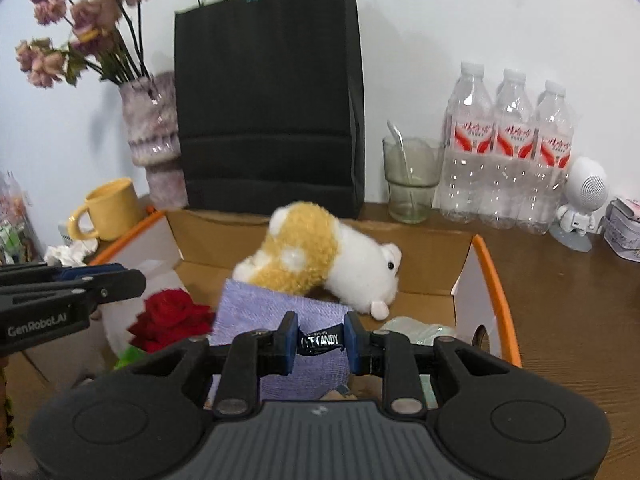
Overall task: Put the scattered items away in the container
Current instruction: 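Carry both items into the box and release them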
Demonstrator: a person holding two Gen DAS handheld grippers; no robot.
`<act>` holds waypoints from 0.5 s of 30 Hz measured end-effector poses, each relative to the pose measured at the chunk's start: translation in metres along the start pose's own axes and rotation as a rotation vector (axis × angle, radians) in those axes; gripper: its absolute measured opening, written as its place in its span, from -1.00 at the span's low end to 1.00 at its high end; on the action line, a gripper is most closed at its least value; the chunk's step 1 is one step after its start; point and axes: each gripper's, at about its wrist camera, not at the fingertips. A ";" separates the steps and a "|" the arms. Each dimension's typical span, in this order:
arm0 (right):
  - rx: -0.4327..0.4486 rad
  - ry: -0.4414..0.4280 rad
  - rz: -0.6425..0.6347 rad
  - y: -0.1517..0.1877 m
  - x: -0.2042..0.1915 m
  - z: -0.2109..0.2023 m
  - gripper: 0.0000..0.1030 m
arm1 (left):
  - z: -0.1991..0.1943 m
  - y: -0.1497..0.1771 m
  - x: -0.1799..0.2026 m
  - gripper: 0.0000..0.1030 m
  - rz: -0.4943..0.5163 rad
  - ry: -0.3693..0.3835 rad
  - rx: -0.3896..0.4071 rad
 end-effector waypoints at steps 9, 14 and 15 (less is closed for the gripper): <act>-0.009 -0.004 0.032 0.002 0.004 0.001 0.43 | -0.001 0.000 -0.001 0.53 -0.011 -0.017 0.015; 0.009 -0.021 0.052 0.001 0.006 -0.007 0.82 | -0.012 -0.004 0.003 1.00 0.002 -0.006 0.042; 0.008 -0.019 0.062 0.000 0.007 -0.009 0.85 | -0.013 -0.005 0.004 1.00 0.001 -0.004 0.046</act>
Point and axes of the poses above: each gripper's, at about its wrist camera, not at the fingertips, and z roughly the way its jaws point, x to its right, y to its underside, and after that the axes turned 8 degrees about -z, right-handed
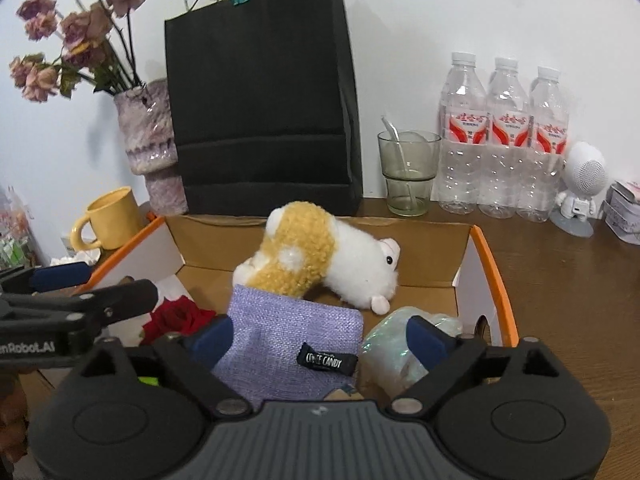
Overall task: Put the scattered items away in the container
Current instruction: 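Carry both items into the box and release them, then withdraw both grippers toward the black carabiner and beige block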
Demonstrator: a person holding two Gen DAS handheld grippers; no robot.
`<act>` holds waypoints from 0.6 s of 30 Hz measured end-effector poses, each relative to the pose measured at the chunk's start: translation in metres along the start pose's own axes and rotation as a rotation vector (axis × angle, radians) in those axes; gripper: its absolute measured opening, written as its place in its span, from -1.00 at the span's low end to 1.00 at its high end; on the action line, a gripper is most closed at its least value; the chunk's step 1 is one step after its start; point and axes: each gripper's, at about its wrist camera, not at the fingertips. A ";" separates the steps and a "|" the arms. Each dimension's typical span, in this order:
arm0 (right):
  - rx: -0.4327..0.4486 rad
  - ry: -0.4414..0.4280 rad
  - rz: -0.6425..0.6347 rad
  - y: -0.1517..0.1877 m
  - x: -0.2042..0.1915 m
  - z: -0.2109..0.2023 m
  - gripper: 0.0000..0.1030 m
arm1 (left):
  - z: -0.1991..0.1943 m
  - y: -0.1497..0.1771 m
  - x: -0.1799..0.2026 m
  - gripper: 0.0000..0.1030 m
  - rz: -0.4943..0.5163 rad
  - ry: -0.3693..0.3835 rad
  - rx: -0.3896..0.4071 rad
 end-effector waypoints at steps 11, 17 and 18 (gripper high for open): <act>0.050 0.015 0.010 -0.003 0.007 -0.039 0.97 | -0.031 -0.008 -0.008 1.00 -0.032 0.022 0.054; 0.155 0.061 -0.015 0.006 0.013 -0.100 0.99 | -0.078 -0.014 -0.024 1.00 -0.059 0.048 0.129; 0.166 0.066 -0.019 0.010 0.014 -0.111 0.99 | -0.086 -0.012 -0.026 1.00 -0.063 0.053 0.135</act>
Point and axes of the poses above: each gripper's, at about its wrist camera, not at the fingertips, and z roughly the way its jaws point, x to its right, y to its underside, and after that the axes turned 8 degrees about -z, right-handed
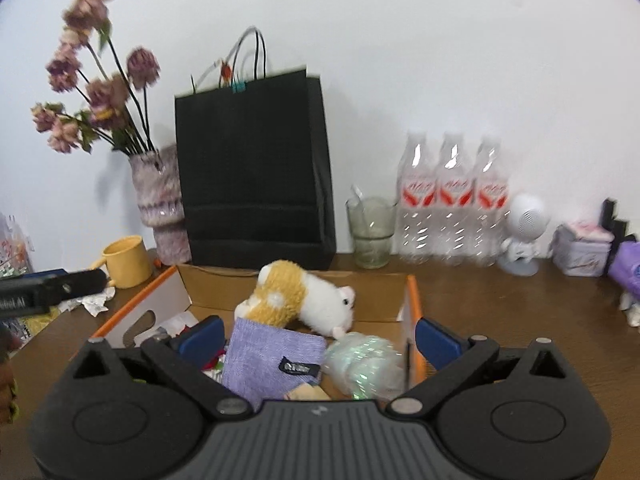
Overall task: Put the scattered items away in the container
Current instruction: 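Withdraw both grippers toward the black carabiner and beige block, then grasp the black carabiner with the right gripper while the left grasps the beige block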
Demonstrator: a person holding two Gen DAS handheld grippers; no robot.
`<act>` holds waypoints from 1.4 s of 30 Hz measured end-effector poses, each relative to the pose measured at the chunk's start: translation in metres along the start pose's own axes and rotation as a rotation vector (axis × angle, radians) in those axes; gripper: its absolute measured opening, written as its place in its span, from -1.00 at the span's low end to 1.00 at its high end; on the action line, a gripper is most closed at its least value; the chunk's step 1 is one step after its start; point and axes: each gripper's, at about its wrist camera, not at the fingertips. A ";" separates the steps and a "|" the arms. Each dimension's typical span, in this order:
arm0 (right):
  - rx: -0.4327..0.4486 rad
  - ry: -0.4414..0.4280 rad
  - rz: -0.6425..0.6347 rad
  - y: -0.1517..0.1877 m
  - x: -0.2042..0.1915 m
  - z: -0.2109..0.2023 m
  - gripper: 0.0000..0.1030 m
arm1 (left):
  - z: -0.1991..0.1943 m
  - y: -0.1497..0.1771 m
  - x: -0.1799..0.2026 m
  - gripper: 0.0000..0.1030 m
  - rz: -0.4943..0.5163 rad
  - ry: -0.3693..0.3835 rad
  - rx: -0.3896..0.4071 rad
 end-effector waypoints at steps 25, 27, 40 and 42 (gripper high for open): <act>-0.265 -0.028 -0.110 0.122 -0.035 -0.035 0.82 | -0.004 0.111 0.020 0.95 0.141 -0.022 -0.315; -0.270 -0.030 -0.109 0.123 -0.035 -0.034 0.68 | 0.003 0.113 0.022 0.85 0.135 -0.035 -0.328; -0.256 -0.023 -0.074 0.126 -0.038 -0.037 0.03 | 0.022 0.119 0.028 -0.34 0.135 -0.056 -0.340; -0.254 -0.018 -0.065 0.126 -0.039 -0.037 0.03 | 0.021 0.119 0.027 -0.51 0.134 -0.046 -0.339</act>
Point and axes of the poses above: each gripper's, at about its wrist camera, not at the fingertips, and z roughly the way its jaws point, x to its right, y to its underside, and after that the axes turned 8 degrees about -z, right-handed
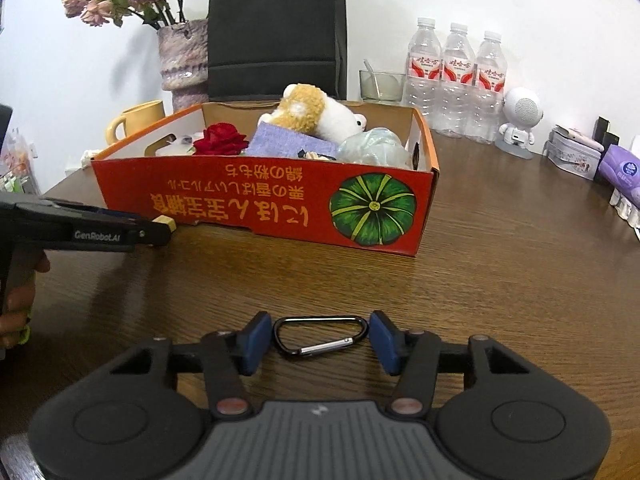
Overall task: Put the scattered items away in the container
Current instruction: 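Grasp the black carabiner with the right gripper while the left grasps the beige block, then carry the carabiner and block into the box and open both grippers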
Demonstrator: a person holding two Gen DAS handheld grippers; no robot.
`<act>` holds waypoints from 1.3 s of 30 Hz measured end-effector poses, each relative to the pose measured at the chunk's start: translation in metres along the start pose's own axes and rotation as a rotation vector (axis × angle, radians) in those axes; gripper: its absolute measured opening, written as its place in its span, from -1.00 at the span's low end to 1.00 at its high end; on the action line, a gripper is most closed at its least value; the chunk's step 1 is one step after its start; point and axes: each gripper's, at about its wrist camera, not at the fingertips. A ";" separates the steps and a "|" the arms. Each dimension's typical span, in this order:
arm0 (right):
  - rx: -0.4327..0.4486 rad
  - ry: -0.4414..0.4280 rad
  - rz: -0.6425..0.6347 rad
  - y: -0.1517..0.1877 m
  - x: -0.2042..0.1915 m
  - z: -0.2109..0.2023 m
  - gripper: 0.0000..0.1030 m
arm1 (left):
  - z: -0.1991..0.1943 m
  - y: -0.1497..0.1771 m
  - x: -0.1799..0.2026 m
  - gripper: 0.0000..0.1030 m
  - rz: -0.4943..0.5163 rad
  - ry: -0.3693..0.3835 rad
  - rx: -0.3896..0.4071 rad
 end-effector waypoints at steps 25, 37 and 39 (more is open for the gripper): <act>0.117 0.011 0.098 -0.021 0.008 -0.031 0.03 | -0.063 -0.001 -0.016 -0.58 -0.107 0.074 0.131; 0.315 0.000 0.055 -0.128 0.018 -0.035 0.03 | -0.079 -0.086 0.002 -0.58 -0.072 0.106 0.332; 0.306 -0.007 0.058 -0.141 0.018 -0.020 0.03 | -0.067 -0.099 0.001 -0.58 -0.097 0.103 0.342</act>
Point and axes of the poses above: each gripper's, at about its wrist camera, not at the fingertips, and z roughly the way its jaws point, x to its right, y to its underside, and after that the axes turned 8 degrees about -z, right-handed
